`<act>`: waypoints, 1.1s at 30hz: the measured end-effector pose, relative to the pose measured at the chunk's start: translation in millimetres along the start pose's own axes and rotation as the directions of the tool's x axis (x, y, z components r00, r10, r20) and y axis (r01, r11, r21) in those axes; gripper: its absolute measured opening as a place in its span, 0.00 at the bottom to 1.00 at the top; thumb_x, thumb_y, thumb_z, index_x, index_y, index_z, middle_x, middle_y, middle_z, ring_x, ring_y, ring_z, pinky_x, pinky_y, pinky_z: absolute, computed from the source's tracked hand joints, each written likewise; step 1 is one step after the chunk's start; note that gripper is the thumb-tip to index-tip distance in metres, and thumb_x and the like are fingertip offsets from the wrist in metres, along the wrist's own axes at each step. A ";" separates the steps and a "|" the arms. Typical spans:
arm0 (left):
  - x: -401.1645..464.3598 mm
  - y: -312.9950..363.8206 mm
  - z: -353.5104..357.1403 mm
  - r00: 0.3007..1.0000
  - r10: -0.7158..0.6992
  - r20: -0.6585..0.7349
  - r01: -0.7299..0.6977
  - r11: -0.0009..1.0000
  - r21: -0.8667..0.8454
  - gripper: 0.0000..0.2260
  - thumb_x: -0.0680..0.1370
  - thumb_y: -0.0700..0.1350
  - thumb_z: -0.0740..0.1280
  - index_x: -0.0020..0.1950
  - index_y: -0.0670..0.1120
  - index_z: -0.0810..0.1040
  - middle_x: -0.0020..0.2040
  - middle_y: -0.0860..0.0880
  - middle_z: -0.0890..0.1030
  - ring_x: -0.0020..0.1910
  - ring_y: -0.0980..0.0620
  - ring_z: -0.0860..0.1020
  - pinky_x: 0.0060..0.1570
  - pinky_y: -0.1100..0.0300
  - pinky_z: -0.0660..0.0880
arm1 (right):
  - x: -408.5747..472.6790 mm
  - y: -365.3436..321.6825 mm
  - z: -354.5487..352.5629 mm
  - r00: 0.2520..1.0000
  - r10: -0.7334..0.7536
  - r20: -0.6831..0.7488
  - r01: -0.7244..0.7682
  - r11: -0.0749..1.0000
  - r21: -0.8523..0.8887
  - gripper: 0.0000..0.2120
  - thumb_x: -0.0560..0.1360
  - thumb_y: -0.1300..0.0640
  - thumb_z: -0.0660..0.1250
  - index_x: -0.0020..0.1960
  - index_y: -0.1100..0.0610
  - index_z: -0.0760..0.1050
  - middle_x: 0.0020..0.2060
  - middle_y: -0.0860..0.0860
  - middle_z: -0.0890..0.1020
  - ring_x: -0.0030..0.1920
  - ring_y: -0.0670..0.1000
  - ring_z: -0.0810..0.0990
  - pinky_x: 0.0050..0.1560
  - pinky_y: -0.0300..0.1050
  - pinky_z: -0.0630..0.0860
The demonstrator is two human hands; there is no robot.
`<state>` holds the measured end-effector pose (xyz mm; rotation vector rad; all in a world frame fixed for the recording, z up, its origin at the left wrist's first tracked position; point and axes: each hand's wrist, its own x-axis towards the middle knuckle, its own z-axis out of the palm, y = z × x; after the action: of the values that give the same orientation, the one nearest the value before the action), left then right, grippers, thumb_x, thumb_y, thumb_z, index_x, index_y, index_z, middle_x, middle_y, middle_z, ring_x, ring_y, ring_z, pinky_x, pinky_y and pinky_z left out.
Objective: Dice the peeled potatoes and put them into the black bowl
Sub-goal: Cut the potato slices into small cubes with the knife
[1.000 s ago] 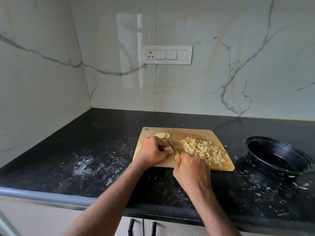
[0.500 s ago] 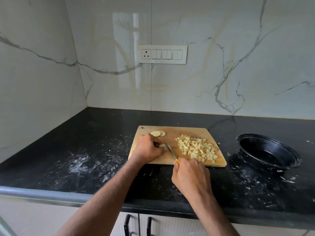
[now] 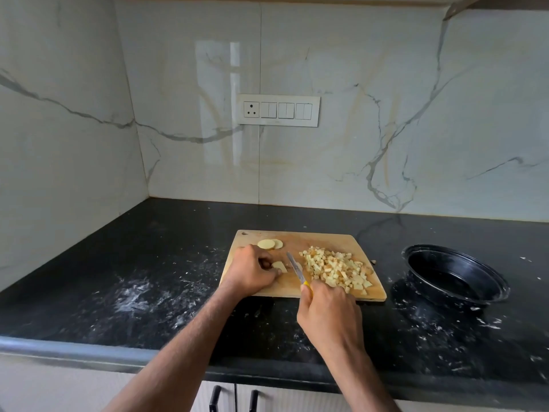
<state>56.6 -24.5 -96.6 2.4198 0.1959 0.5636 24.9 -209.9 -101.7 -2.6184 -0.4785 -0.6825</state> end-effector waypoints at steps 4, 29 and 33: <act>1.3 -1.8 0.3 1.000 0.013 -0.021 -0.013 1.000 -0.003 0.05 0.70 0.46 0.78 0.44 0.48 0.87 0.37 0.53 0.81 0.36 0.56 0.76 0.34 0.72 0.69 | 12.2 -9.4 11.6 1.000 -0.029 0.007 0.029 1.000 -0.007 0.15 0.83 0.46 0.57 0.49 0.52 0.80 0.33 0.46 0.78 0.30 0.47 0.72 0.29 0.36 0.62; 3.6 -1.8 2.6 0.997 -0.061 -0.047 0.060 0.998 -0.023 0.06 0.70 0.46 0.78 0.45 0.47 0.87 0.40 0.52 0.84 0.40 0.54 0.80 0.35 0.70 0.72 | 2.1 -2.7 9.7 0.993 -0.100 0.067 0.102 0.994 -0.034 0.12 0.82 0.47 0.60 0.50 0.50 0.80 0.35 0.45 0.78 0.32 0.45 0.74 0.32 0.36 0.65; 3.0 -5.7 0.5 0.999 -0.022 -0.025 0.022 1.000 -0.013 0.06 0.70 0.45 0.78 0.46 0.47 0.87 0.41 0.51 0.83 0.41 0.53 0.80 0.41 0.63 0.76 | -3.4 -1.5 2.9 0.997 -0.060 0.057 0.063 0.997 -0.048 0.13 0.82 0.46 0.58 0.51 0.50 0.79 0.38 0.46 0.81 0.37 0.46 0.80 0.33 0.37 0.69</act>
<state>59.6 -19.5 -99.5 2.3966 0.2284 0.5834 22.6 -208.0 -105.5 -2.6851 -0.5683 -0.6504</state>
